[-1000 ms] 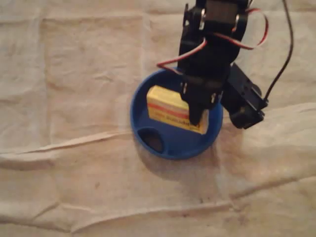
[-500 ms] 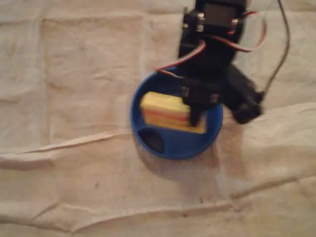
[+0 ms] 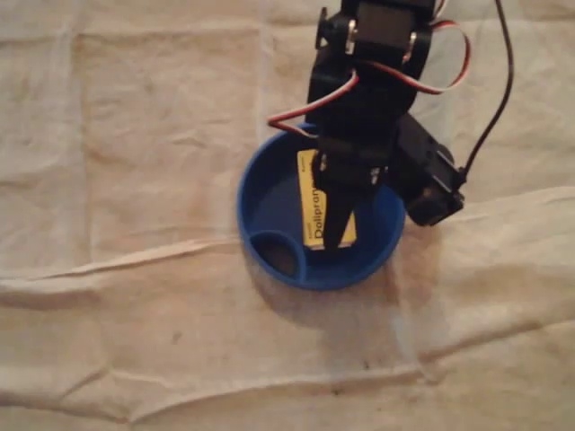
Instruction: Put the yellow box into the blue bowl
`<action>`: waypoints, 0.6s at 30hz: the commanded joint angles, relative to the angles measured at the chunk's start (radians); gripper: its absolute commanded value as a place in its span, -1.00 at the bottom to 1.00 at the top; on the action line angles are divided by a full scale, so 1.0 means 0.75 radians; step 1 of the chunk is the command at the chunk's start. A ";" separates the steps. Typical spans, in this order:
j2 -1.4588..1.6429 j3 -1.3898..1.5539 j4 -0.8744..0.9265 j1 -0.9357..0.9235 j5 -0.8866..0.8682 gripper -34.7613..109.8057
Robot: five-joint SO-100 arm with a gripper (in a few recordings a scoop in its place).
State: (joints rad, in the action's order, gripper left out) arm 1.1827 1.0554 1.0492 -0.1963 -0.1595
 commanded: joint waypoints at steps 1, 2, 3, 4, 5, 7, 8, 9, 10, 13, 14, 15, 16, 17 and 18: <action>0.160 -0.043 -0.035 -0.010 0.010 -0.40; 0.180 -0.049 -0.035 -0.004 0.010 -0.44; 0.202 -0.049 -0.035 0.002 0.010 -0.49; 0.231 -0.049 -0.035 0.004 0.010 -0.53; 0.260 -0.049 -0.035 0.006 0.010 -0.55; 0.327 -0.033 -0.035 0.008 0.010 -0.52; 0.370 -0.031 -0.033 0.008 0.010 -0.51; 0.411 -0.029 -0.033 0.008 0.010 -0.50; 0.450 -0.029 -0.027 0.008 0.010 -0.51; 0.573 -0.029 0.049 0.012 0.010 -0.53; 0.612 -0.029 0.088 0.027 0.010 -0.53; 0.650 -0.029 0.131 0.047 0.010 -0.52; 0.687 -0.029 0.182 0.072 0.010 -0.52; 0.726 -0.029 0.231 0.094 0.010 -0.52; 0.765 -0.029 0.284 0.115 0.010 -0.52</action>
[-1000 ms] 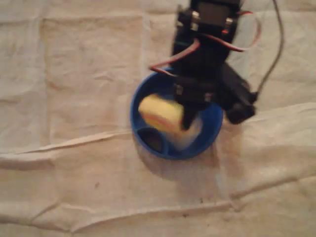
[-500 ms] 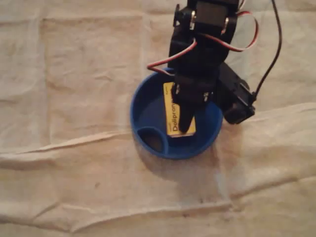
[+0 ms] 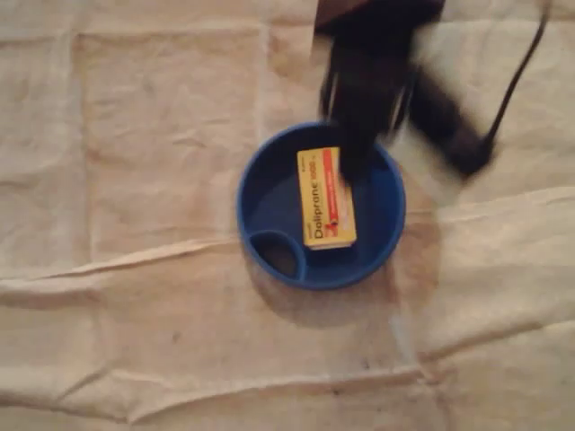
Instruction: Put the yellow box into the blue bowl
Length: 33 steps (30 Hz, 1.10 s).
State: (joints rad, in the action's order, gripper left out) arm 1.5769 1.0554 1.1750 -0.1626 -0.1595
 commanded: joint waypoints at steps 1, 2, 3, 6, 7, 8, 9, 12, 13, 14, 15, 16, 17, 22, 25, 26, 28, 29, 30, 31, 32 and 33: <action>0.278 -0.029 0.162 0.088 0.010 -0.52; 0.317 -0.031 0.205 0.110 0.004 -0.52; 0.354 -0.031 0.241 0.135 0.000 -0.52; 0.470 -0.031 0.335 0.227 -0.004 -0.52; 0.509 -0.031 0.368 0.258 -0.004 -0.52; 0.552 -0.031 0.393 0.286 -0.006 -0.52; 0.597 -0.031 0.417 0.313 -0.006 -0.52; 0.740 -0.031 0.495 0.395 -0.006 -0.52; 0.794 -0.031 0.524 0.425 -0.006 -0.52; 0.841 -0.029 0.556 0.456 -0.006 -0.52; 0.886 -0.029 0.591 0.489 -0.006 -0.52; 0.924 -0.029 0.626 0.520 -0.006 -0.52; 0.959 -0.029 0.657 0.548 -0.006 -0.52; 1.125 -0.029 0.777 0.632 -0.008 -0.52; 1.213 -0.029 0.781 0.634 -0.002 -0.52; 1.235 -0.029 0.781 0.634 0.004 -0.52; 1.272 -0.027 0.781 0.628 0.006 -0.52; 1.291 -0.027 0.781 0.626 0.006 -0.52; 1.305 -0.025 0.783 0.626 0.006 -0.52; 1.319 -0.020 0.783 0.624 0.006 -0.52; 1.336 -0.004 0.783 0.624 0.006 -0.52; 1.358 0.025 0.785 0.624 0.006 -0.52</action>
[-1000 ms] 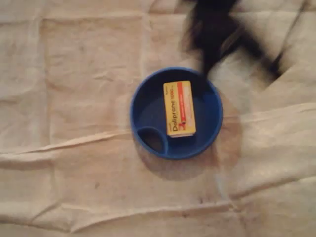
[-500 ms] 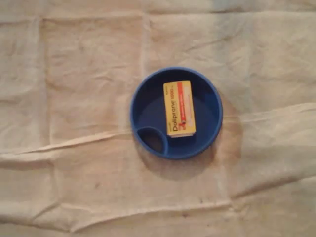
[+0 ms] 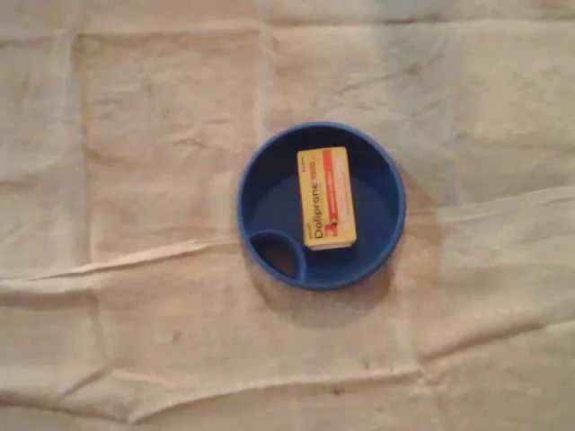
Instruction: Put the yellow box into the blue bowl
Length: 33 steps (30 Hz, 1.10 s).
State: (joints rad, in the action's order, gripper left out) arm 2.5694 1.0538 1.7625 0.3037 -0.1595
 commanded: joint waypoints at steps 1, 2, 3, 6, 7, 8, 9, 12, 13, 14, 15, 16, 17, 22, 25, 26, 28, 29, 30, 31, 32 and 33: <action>0.065 0.065 0.002 0.000 0.008 -0.52; 0.104 0.112 0.002 0.000 0.008 -0.52; 0.149 0.170 0.002 0.000 0.008 -0.52; 0.319 0.372 0.000 0.000 0.033 -0.52; 0.374 0.446 -0.002 0.000 0.057 -0.52; 0.430 0.520 -0.002 0.000 0.088 -0.52; 0.483 0.591 -0.002 0.000 0.119 -0.52; 0.624 0.785 -0.004 0.000 0.192 -0.52; 0.669 0.839 -0.004 0.000 0.209 -0.52; 0.716 0.890 -0.004 -0.002 0.223 -0.52; 0.761 0.939 -0.004 -0.002 0.231 -0.52; 0.804 0.980 -0.004 -0.002 0.235 -0.52; 0.843 1.019 -0.004 -0.002 0.237 -0.52; 0.967 1.141 -0.006 -0.002 0.237 -0.52; 0.974 1.145 -0.025 -0.002 0.237 -0.52; 0.974 1.149 -0.031 -0.004 0.237 -0.52; 0.978 1.149 -0.031 -0.004 0.237 -0.52; 0.986 1.147 -0.029 -0.004 0.237 -0.52; 0.988 1.139 -0.022 -0.004 0.237 -0.52; 0.990 1.137 -0.018 -0.004 0.237 -0.52; 0.992 1.137 -0.018 -0.002 0.237 -0.52; 0.992 1.137 -0.018 -0.002 0.237 -0.52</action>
